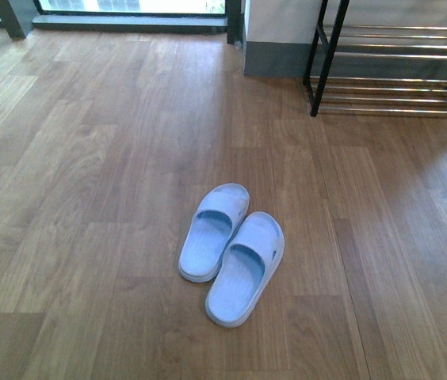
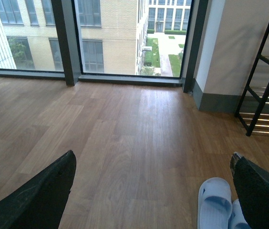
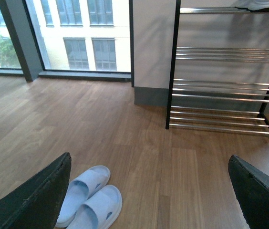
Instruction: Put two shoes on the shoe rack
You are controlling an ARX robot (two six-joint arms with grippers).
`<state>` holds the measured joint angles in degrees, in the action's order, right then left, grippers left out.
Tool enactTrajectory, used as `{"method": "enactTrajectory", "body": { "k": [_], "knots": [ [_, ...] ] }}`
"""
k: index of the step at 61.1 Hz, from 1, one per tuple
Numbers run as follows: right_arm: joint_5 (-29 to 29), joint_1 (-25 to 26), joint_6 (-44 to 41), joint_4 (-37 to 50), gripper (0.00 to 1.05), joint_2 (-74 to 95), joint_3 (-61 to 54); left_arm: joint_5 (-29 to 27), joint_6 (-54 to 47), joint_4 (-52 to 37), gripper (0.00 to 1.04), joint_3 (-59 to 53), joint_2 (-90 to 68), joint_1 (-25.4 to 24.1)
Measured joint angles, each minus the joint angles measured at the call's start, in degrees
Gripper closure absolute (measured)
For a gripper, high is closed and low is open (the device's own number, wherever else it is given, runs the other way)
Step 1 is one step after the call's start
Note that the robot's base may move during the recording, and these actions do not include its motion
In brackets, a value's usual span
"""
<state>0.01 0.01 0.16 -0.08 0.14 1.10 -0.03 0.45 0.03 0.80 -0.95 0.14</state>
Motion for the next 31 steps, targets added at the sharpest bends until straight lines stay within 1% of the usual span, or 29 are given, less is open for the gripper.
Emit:
{"method": "enactTrajectory", "body": {
  "k": [26, 28, 31],
  "knots": [
    [0.0, 0.0, 0.0, 0.0, 0.09, 0.1, 0.0, 0.0, 0.0, 0.0, 0.09, 0.0, 0.0, 0.0],
    [-1.6, -0.5, -0.3, -0.1, 0.09, 0.3, 0.0, 0.0, 0.0, 0.0, 0.09, 0.0, 0.0, 0.0],
    [-9.1, -3.0, -0.6, -0.1, 0.09, 2.4, 0.2, 0.0, 0.0, 0.0, 0.09, 0.0, 0.0, 0.0]
  ]
}}
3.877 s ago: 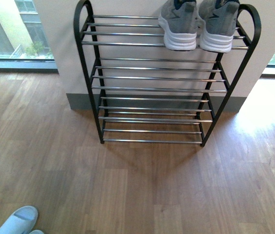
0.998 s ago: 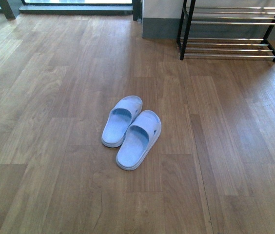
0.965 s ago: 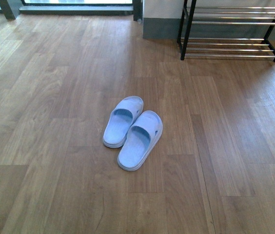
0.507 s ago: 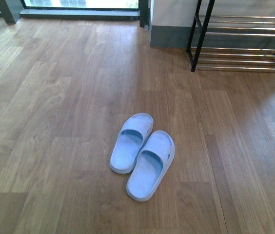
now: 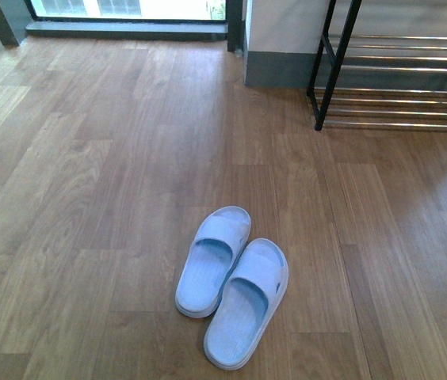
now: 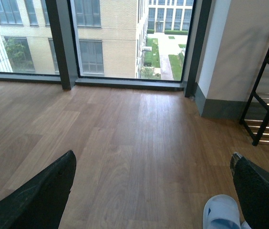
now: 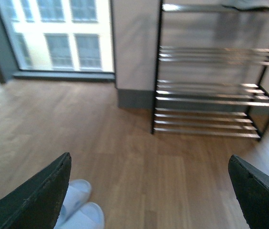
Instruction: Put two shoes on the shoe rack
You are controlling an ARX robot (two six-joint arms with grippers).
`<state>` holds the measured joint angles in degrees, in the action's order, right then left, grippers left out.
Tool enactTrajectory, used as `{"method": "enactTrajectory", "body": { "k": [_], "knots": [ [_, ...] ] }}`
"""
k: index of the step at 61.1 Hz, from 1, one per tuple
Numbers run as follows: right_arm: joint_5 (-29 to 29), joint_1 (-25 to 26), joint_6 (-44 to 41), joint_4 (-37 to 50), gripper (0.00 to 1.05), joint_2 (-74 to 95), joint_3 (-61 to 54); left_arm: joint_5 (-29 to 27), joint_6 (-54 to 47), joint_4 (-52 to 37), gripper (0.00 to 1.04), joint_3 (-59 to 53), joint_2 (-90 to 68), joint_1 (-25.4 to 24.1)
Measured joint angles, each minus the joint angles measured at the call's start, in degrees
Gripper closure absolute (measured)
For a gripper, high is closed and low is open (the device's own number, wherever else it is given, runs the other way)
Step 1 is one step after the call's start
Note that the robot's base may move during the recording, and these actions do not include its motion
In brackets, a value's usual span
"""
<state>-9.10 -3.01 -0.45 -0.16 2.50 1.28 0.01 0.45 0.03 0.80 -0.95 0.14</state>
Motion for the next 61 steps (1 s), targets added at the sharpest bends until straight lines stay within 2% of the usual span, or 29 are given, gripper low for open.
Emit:
{"method": "enactTrajectory", "body": {
  "k": [2, 5, 9, 17, 22, 31, 39, 45, 61],
  "knots": [
    [-3.4, -1.7, 0.0, 0.4, 0.09, 4.3, 0.2, 0.0, 0.0, 0.0, 0.09, 0.0, 0.0, 0.0],
    [-3.3, -2.5, 0.0, 3.0, 0.09, 10.3, 0.2, 0.0, 0.0, 0.0, 0.09, 0.0, 0.0, 0.0],
    [-1.7, -3.1, -0.4, 9.2, 0.09, 21.2, 0.5, 0.0, 0.0, 0.0, 0.09, 0.0, 0.0, 0.0],
    [2.8, -3.0, -1.1, 29.9, 0.09, 51.8, 2.8, 0.0, 0.0, 0.0, 0.09, 0.0, 0.0, 0.0],
    [5.0, -3.8, -1.6, 39.9, 0.09, 69.8, 5.8, 0.0, 0.0, 0.0, 0.09, 0.0, 0.0, 0.0],
    [6.0, -6.4, -1.9, 51.1, 0.09, 98.6, 13.3, 0.0, 0.0, 0.0, 0.09, 0.0, 0.0, 0.0],
    [7.2, -8.4, -0.3, 51.8, 0.09, 116.5, 20.6, 0.0, 0.0, 0.0, 0.09, 0.0, 0.0, 0.0],
    [7.5, -9.6, 2.2, 49.2, 0.09, 127.9, 27.4, 0.0, 0.0, 0.0, 0.09, 0.0, 0.0, 0.0],
    [10.4, -9.8, 12.9, 39.3, 0.09, 143.9, 43.9, 0.0, 0.0, 0.0, 0.09, 0.0, 0.0, 0.0]
  ]
}}
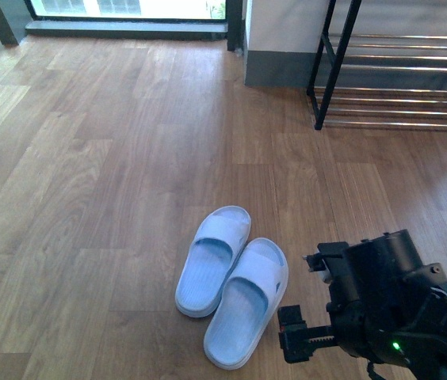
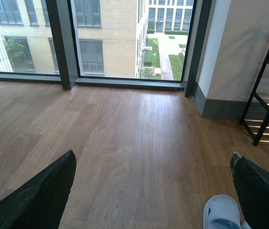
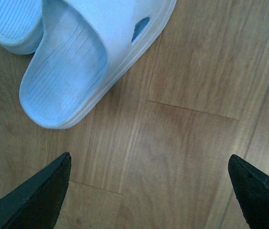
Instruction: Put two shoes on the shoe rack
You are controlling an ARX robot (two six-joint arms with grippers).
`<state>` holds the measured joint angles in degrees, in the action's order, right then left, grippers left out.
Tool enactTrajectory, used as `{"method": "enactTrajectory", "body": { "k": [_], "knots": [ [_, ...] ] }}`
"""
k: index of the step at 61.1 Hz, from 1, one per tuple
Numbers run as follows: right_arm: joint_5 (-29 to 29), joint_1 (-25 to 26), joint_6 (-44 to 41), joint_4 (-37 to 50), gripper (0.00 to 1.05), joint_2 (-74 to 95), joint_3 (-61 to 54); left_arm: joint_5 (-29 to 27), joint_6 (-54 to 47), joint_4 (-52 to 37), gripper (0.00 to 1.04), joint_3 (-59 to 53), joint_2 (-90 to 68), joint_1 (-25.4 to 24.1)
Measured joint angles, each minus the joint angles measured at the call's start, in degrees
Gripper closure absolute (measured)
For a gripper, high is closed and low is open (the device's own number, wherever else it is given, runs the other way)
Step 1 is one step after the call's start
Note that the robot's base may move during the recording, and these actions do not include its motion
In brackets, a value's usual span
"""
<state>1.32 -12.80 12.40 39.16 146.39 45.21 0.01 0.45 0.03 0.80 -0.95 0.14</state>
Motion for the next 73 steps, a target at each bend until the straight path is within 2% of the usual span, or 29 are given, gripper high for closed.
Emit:
{"method": "enactTrajectory", "body": {
  "k": [15, 36, 50, 73],
  "knots": [
    [3.7, -0.6, 8.9, -6.5, 0.09, 7.3, 13.5, 0.0, 0.0, 0.0, 0.09, 0.0, 0.0, 0.0],
    [6.6, -1.4, 10.6, -10.0, 0.09, 14.3, 24.9, 0.0, 0.0, 0.0, 0.09, 0.0, 0.0, 0.0],
    [5.2, 0.5, 10.5, -9.4, 0.1, 19.3, 30.8, 0.0, 0.0, 0.0, 0.09, 0.0, 0.0, 0.0],
    [4.2, 2.4, 10.3, -4.3, 0.66, 21.2, 30.6, 0.0, 0.0, 0.0, 0.09, 0.0, 0.0, 0.0]
  ]
}}
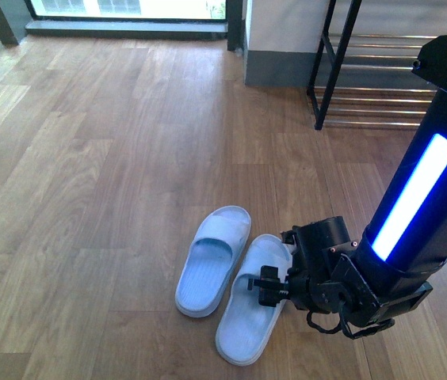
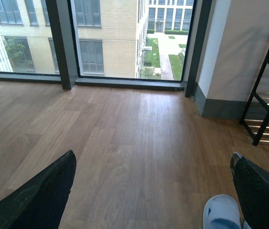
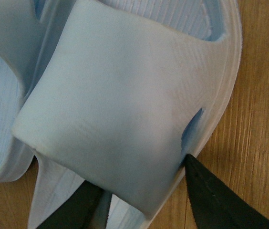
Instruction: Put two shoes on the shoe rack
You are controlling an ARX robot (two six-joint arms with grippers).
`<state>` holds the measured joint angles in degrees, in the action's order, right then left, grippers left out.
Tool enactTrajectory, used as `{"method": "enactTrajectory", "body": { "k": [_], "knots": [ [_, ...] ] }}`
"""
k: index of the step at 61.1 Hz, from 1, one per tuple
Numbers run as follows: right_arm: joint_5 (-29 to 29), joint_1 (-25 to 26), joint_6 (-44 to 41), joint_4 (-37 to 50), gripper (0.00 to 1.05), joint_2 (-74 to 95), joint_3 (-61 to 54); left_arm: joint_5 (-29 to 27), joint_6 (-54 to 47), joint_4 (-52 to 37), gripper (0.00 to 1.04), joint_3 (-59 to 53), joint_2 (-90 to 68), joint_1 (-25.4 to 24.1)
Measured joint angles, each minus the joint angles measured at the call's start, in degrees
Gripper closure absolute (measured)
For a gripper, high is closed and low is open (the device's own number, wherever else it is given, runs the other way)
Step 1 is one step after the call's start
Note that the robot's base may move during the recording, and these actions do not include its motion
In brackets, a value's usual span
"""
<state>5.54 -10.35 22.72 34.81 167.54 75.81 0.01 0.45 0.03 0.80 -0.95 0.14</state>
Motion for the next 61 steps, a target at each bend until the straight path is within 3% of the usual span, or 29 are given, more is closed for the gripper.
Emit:
{"method": "enactTrajectory", "body": {
  "k": [16, 39, 61],
  "knots": [
    [-2.2, 1.6, -0.1, 3.8, 1.03, -1.6, -4.4, 0.0, 0.0, 0.0, 0.09, 0.0, 0.0, 0.0],
    [-6.7, 8.1, -6.7, 12.6, 1.03, -18.3, -21.4, 0.0, 0.0, 0.0, 0.09, 0.0, 0.0, 0.0],
    [-7.6, 19.7, -19.0, 10.4, 1.03, -62.6, -48.5, 0.0, 0.0, 0.0, 0.09, 0.0, 0.0, 0.0]
  ]
}}
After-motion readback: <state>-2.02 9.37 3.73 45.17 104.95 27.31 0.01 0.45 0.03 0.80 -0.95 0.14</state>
